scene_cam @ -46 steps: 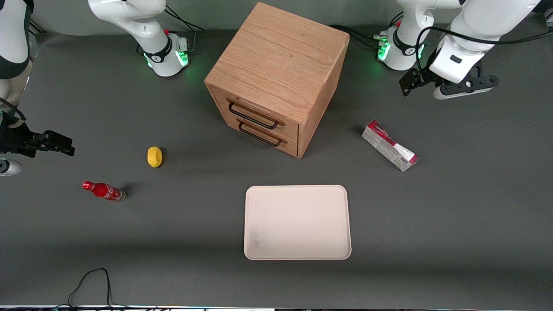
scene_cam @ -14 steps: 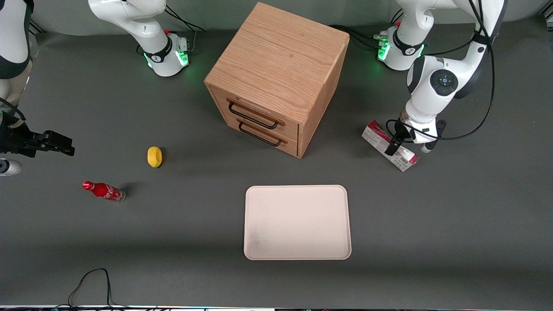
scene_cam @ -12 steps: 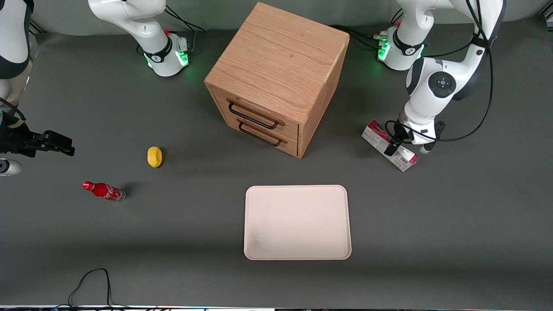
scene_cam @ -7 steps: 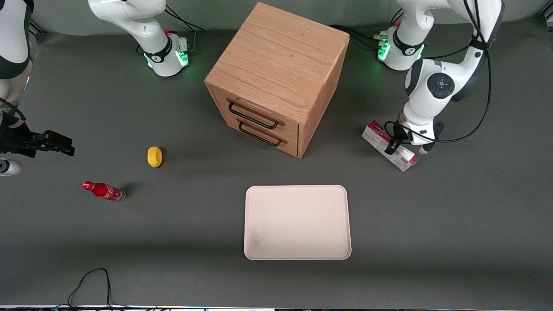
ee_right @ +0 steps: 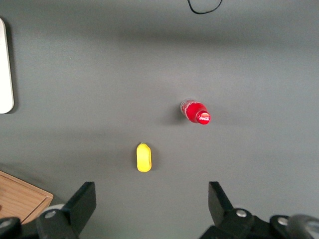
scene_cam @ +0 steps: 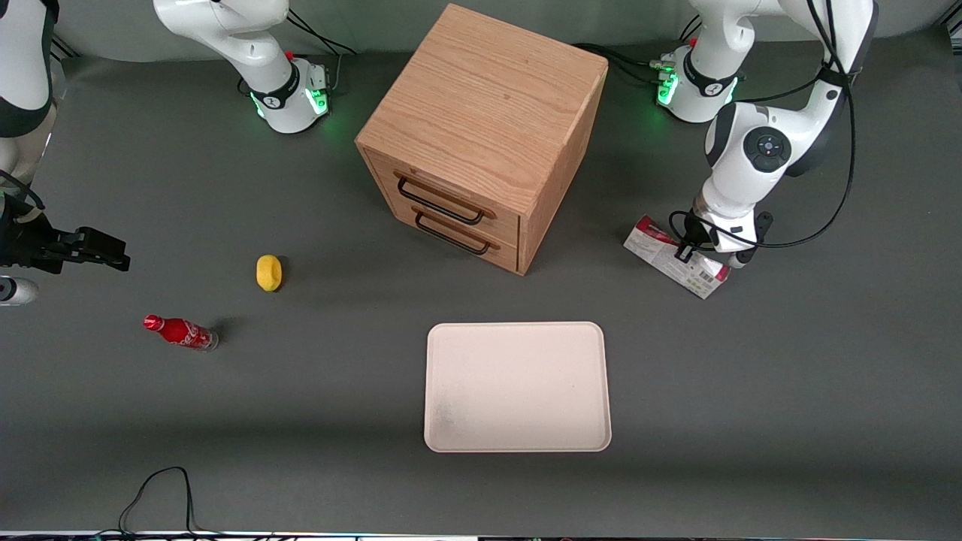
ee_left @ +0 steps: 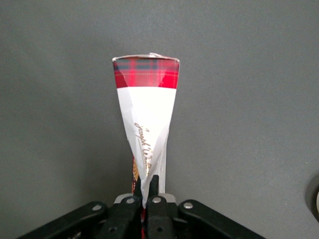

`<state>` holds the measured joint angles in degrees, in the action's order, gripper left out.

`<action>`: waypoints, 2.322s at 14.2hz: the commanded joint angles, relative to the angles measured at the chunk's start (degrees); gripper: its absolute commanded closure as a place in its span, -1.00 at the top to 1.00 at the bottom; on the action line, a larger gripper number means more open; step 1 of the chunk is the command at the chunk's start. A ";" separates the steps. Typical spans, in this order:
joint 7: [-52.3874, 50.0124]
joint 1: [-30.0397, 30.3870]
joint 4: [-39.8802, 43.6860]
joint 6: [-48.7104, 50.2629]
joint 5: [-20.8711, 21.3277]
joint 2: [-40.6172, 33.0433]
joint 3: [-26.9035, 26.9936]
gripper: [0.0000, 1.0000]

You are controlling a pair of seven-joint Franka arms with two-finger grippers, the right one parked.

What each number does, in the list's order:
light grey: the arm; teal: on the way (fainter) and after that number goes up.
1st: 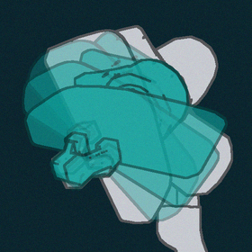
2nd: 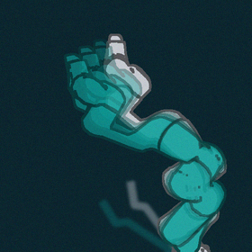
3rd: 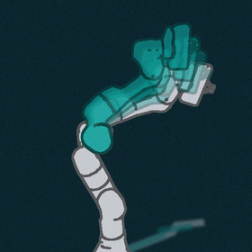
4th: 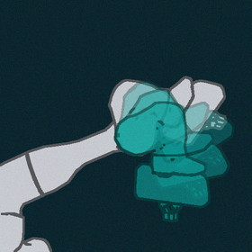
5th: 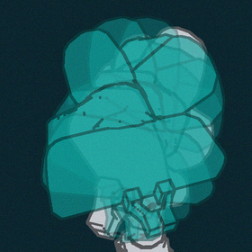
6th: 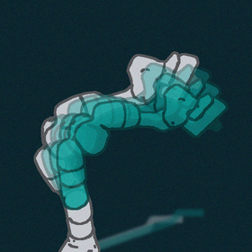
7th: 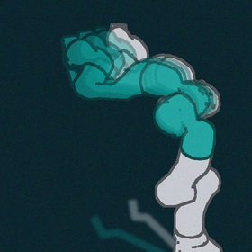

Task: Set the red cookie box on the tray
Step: 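Lift the cookie box upright with the left gripper, then carry the held box toward the white tray and lower it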

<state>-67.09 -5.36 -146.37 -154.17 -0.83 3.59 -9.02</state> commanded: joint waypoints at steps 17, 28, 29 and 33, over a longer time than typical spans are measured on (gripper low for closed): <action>7.22 0.26 43.18 62.59 0.92 -14.67 2.60 -1.00; 26.19 -2.55 82.35 65.30 1.70 19.50 -3.90 -1.00; 29.18 -3.60 85.87 66.35 1.71 22.22 -4.08 -1.00; 39.12 -6.85 95.04 67.70 2.06 30.50 -4.52 -1.00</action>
<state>-32.60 -9.75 -59.27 -88.79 0.11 29.48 -13.46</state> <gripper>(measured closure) 0.978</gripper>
